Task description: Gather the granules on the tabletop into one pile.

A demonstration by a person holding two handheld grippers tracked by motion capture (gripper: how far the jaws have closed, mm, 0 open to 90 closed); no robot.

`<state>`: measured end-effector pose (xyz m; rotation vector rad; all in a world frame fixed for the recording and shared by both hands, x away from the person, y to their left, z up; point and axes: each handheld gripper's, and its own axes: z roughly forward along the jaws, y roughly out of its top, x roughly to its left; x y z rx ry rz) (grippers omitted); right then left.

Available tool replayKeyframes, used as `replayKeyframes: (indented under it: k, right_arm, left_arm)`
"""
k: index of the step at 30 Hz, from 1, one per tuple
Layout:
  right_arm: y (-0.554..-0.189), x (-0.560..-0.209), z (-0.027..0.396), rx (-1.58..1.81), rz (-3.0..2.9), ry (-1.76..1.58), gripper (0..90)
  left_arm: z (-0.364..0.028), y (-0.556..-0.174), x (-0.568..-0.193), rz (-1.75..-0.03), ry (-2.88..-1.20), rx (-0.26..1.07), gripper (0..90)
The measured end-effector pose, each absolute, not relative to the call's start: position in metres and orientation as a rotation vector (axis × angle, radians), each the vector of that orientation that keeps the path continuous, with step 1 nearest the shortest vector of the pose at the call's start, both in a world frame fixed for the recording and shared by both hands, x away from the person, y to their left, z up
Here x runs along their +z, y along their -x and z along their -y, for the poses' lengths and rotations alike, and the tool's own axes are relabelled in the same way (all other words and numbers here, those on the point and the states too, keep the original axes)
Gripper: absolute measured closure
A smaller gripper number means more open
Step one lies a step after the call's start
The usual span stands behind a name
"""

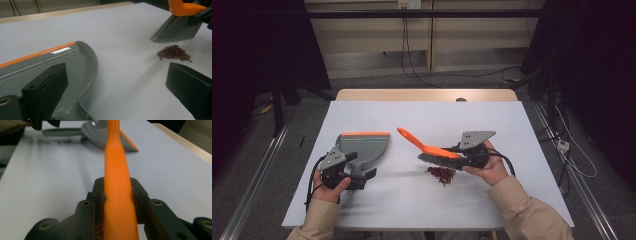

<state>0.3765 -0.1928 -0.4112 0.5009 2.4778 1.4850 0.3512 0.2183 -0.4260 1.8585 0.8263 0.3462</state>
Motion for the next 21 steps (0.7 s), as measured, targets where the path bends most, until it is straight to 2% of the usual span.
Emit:
replayKeyframes:
  k: [10, 21]
  right_arm:
    - [-0.358, -0.428, 0.163, 1.587, -2.622, -0.511, 71.0]
    - [-0.374, -0.437, 0.168, 1.598, -2.601, -0.580, 71.1]
  left_arm:
    - [-0.218, -0.351, -0.426, -0.828, -1.862, 0.343, 4.0]
    - [-0.219, -0.352, -0.426, -0.830, -1.855, 0.343, 4.0]
